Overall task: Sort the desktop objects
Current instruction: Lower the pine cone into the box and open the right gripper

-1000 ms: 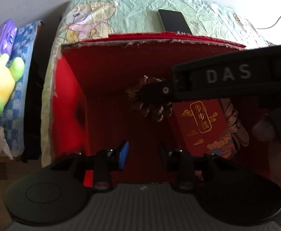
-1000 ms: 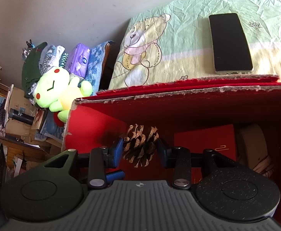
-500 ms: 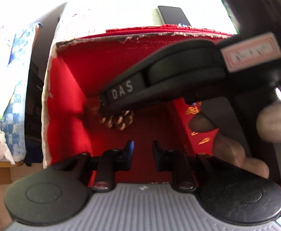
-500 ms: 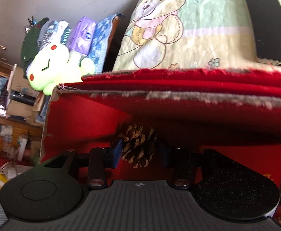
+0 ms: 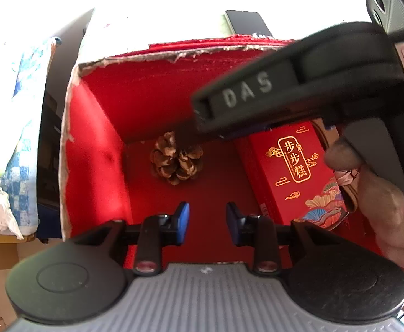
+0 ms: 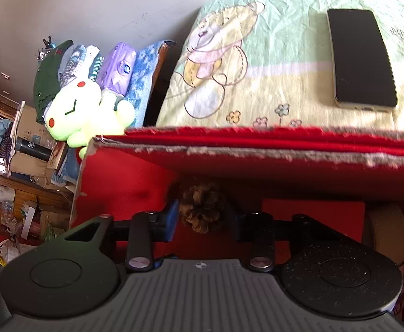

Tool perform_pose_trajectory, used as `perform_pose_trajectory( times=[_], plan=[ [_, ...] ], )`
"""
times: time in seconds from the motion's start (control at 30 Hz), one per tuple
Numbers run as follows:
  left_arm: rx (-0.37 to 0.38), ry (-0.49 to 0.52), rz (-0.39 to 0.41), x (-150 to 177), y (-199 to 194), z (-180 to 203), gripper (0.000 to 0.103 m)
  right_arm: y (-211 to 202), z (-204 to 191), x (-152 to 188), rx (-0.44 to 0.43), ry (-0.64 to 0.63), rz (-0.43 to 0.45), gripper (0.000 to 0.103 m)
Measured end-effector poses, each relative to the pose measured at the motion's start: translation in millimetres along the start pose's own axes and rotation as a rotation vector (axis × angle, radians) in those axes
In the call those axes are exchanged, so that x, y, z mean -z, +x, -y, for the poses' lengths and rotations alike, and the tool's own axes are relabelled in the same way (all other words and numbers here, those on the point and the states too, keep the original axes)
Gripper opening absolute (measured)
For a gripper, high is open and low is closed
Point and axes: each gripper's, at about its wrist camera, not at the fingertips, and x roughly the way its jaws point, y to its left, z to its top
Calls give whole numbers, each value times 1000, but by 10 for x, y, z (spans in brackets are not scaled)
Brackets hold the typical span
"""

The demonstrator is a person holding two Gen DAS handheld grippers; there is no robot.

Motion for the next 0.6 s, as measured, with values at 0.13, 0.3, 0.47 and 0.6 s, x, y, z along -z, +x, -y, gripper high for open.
perform_pose_trajectory(
  times=[0.13, 0.3, 0.47, 0.6],
  plan=[
    [0, 1, 0, 6, -1, -6, 34, 163, 17, 25, -19, 42, -30, 25],
    [-27, 10, -3, 19, 1, 10, 23, 282, -85, 4, -83, 22, -33, 23],
    [-25, 13, -6, 19, -6, 19, 33, 222, -92, -2, -68, -11, -29, 30],
    [-34, 22, 2, 22, -22, 37, 40, 94, -104, 13, -45, -39, 14, 36]
  ],
)
